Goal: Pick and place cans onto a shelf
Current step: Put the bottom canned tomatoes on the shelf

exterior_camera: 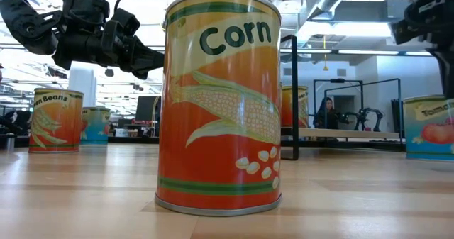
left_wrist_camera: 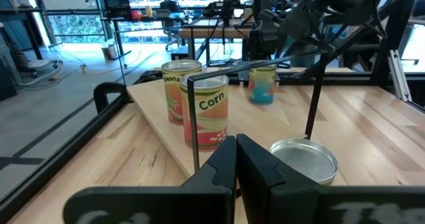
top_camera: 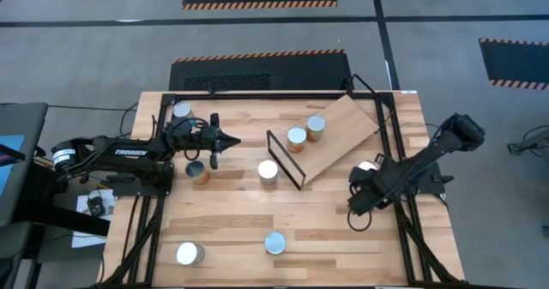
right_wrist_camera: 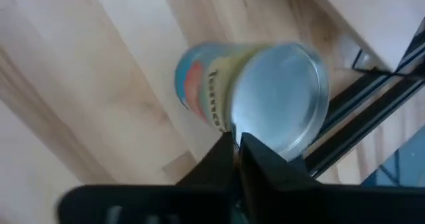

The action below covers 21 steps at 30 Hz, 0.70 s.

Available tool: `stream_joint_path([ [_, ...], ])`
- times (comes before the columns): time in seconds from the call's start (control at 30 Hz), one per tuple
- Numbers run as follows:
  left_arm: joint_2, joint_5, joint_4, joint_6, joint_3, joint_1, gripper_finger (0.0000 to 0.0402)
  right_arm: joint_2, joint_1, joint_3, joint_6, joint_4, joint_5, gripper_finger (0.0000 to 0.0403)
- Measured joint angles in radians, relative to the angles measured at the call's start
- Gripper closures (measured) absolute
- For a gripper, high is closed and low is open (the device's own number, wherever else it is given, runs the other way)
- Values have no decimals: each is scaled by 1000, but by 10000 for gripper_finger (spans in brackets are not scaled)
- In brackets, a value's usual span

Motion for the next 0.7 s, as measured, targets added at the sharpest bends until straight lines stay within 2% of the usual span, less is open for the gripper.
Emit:
stream_joint_path([
  [0.1,0,0,0,0,0,0,400,-10,-19,-1,-41,2,7,394],
  [0.23,0,0,-1,0,0,0,400,-52,-35,4,-61,25,3,387],
  [0.4,0,0,-3,0,0,0,400,-119,-35,32,-58,31,11,397],
  [0.7,0,0,-4,0,0,0,400,-138,-69,44,-7,29,10,349],
])
